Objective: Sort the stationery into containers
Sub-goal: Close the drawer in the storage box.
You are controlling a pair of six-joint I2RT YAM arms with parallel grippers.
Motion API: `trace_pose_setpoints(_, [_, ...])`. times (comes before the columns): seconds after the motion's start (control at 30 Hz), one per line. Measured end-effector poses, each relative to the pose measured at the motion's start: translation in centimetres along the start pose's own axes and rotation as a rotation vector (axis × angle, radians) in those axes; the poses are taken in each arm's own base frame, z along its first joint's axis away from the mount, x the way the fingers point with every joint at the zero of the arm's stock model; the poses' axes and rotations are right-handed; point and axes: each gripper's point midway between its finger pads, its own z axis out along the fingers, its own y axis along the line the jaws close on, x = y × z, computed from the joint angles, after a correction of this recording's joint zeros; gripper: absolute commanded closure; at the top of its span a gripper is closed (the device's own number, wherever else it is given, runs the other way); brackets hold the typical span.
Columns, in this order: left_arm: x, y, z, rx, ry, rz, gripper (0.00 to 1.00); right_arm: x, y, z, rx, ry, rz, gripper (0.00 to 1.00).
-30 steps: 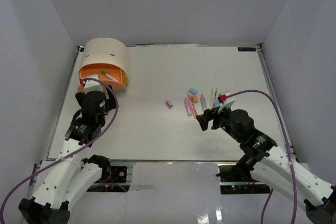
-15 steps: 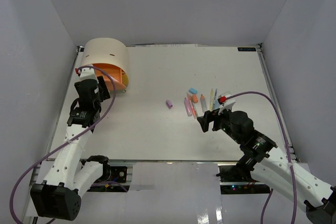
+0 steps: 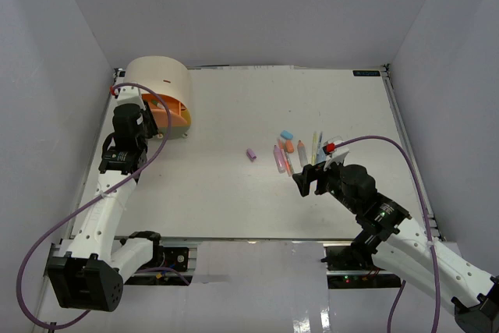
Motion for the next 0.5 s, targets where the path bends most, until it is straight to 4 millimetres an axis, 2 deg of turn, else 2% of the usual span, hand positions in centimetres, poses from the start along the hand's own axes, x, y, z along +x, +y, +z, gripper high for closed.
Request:
trace_pose_setpoints(0.3, [0.3,-0.6,2.2,0.013,0.018,-0.002,0.50,0.0,0.0,0.0,0.000,0.001,-0.001,0.10])
trace_pose_setpoints(0.5, [-0.7,-1.1,3.5,0.027,0.000,-0.011,0.47,0.3,0.0,0.2,0.002,0.013,-0.006,0.10])
